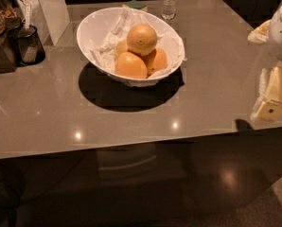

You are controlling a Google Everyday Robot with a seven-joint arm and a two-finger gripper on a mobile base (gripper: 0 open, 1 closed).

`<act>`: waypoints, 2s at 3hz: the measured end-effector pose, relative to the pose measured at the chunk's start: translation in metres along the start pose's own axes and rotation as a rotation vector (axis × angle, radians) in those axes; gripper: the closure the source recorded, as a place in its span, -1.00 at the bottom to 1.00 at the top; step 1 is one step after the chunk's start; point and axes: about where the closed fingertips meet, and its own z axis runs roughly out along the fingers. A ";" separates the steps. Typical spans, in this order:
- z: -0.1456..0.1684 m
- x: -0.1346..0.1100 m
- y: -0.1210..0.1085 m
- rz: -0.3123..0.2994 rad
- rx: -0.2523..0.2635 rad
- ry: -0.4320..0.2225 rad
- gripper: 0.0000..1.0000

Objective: Pick orange from white bowl

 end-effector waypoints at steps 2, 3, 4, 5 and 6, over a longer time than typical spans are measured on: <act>-0.002 -0.009 -0.009 -0.005 0.010 -0.031 -1.00; 0.007 -0.049 -0.037 -0.083 -0.023 -0.128 -1.00; 0.021 -0.122 -0.071 -0.219 -0.083 -0.241 -1.00; 0.037 -0.185 -0.086 -0.311 -0.146 -0.344 -1.00; 0.035 -0.193 -0.093 -0.311 -0.123 -0.363 -1.00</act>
Offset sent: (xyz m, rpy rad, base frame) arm 0.0219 0.0102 0.0074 0.0553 -0.0191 0.0240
